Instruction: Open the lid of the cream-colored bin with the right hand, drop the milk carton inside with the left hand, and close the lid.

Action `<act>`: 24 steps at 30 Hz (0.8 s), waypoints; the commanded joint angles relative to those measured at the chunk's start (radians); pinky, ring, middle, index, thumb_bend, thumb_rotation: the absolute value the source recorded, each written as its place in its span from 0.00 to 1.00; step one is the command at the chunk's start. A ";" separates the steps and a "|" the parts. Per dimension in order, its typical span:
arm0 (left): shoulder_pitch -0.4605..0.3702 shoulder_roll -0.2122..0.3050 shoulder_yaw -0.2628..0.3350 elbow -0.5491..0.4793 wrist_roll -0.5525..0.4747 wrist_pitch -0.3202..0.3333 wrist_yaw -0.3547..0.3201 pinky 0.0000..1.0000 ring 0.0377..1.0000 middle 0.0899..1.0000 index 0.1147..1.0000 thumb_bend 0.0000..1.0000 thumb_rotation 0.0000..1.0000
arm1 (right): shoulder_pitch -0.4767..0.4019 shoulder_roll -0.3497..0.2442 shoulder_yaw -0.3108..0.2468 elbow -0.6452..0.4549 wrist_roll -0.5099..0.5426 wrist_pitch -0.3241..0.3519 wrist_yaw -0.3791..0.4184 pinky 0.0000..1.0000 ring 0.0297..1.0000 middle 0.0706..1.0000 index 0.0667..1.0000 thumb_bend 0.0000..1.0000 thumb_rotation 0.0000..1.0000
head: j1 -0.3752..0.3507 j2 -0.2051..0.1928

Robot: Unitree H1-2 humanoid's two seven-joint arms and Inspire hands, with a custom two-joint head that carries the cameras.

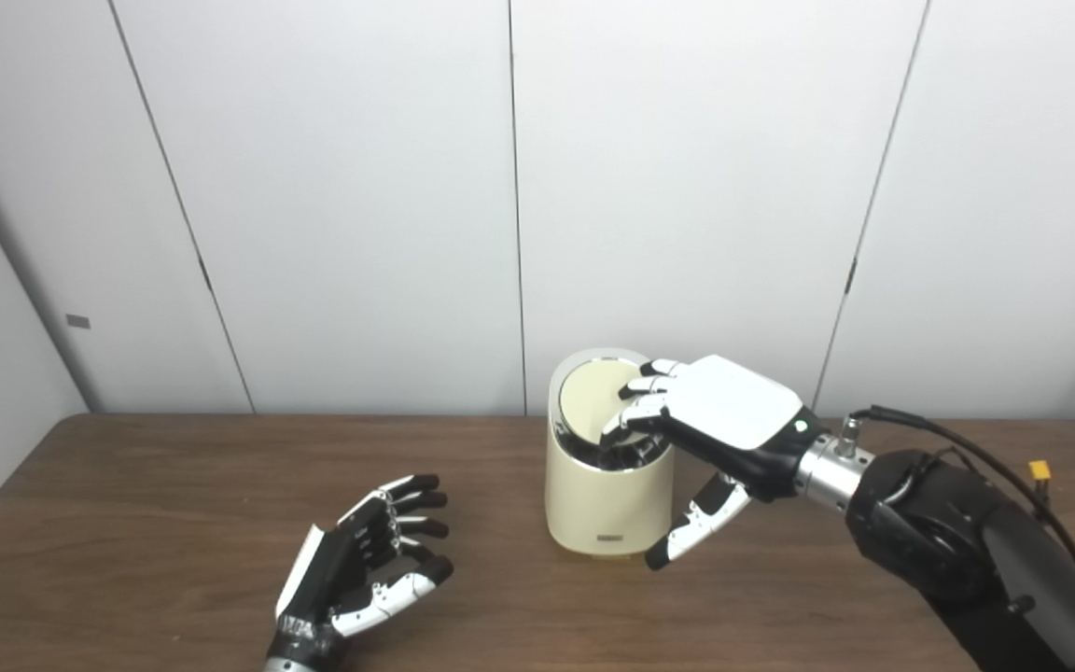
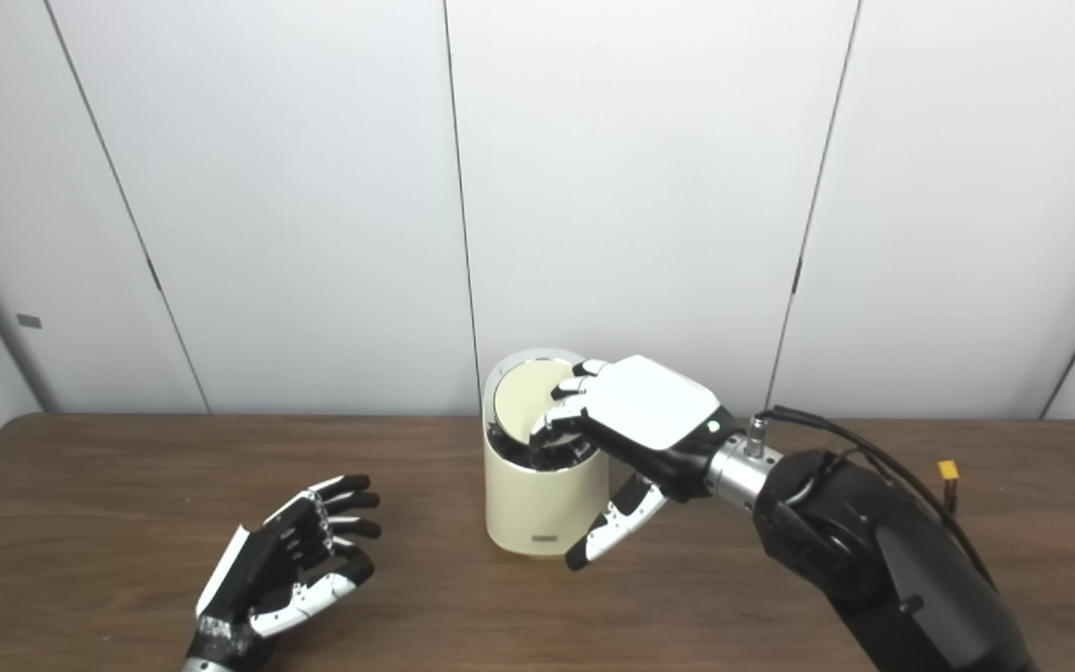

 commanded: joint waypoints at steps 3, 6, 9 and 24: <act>-0.005 0.002 0.000 -0.021 -0.008 -0.013 0.004 0.53 0.65 0.73 0.79 0.76 0.28 | -0.020 0.015 -0.072 -0.048 0.045 0.040 -0.016 0.99 0.89 0.71 0.73 0.77 0.63 | 0.002 0.000; -0.003 0.001 0.000 -0.022 -0.016 -0.012 0.000 0.54 0.65 0.74 0.79 0.77 0.28 | -0.014 0.026 -0.113 -0.081 0.093 0.084 0.012 0.96 0.91 0.71 0.74 0.76 0.62 | 0.000 0.001; -0.004 0.003 0.000 -0.022 -0.013 -0.014 0.001 0.54 0.65 0.74 0.79 0.76 0.28 | -0.006 0.024 -0.135 -0.098 0.098 0.085 0.005 0.94 0.91 0.72 0.74 0.77 0.66 | -0.001 0.002; -0.014 0.007 0.001 -0.029 -0.027 -0.024 -0.007 0.55 0.65 0.73 0.78 0.77 0.25 | 0.227 0.149 -0.352 -0.129 0.375 0.325 -0.053 0.58 0.75 0.82 0.85 0.77 0.32 | -0.005 -0.010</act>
